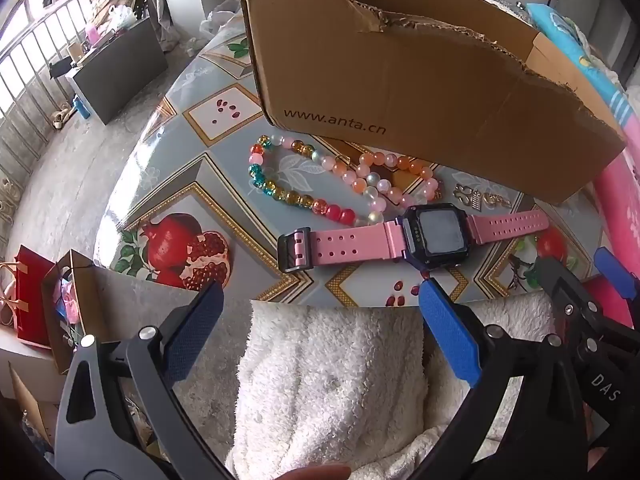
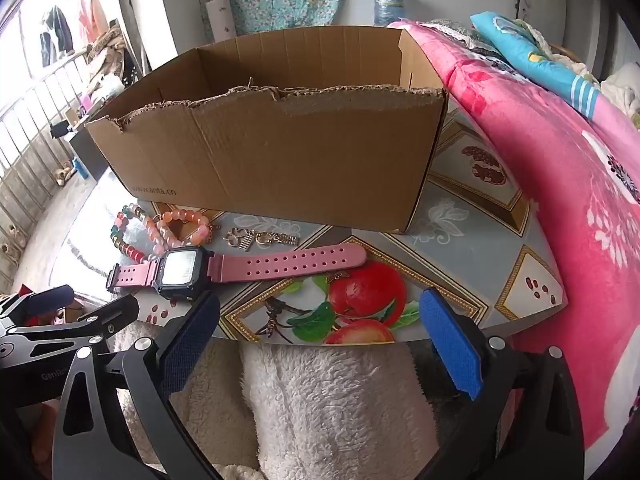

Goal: Organize jewelry

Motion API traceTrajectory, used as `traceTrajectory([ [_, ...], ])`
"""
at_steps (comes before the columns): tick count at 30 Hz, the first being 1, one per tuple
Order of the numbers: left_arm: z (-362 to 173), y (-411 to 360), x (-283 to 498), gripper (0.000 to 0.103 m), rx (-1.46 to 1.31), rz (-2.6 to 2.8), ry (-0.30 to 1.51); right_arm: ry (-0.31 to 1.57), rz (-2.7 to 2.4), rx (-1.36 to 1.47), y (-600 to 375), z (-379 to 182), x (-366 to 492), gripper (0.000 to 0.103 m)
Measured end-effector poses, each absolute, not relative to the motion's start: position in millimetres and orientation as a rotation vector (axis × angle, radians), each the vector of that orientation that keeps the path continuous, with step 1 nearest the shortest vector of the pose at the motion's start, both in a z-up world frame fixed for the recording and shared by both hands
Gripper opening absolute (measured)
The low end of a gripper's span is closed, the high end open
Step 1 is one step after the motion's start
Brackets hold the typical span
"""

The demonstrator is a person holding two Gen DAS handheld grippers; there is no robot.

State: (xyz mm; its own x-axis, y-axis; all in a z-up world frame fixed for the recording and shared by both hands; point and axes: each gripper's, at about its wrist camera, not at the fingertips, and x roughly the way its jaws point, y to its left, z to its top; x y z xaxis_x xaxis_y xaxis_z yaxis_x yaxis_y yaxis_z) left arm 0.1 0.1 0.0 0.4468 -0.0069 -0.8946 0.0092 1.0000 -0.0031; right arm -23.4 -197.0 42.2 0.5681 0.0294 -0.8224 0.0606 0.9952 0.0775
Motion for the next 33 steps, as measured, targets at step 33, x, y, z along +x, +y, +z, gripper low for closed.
traceTrajectory([
  [33,4.9,-3.4,-2.1,0.094,0.009,-0.014,1.11,0.95,-0.018,0.098,-196.1,48.7,-23.1,0.098],
])
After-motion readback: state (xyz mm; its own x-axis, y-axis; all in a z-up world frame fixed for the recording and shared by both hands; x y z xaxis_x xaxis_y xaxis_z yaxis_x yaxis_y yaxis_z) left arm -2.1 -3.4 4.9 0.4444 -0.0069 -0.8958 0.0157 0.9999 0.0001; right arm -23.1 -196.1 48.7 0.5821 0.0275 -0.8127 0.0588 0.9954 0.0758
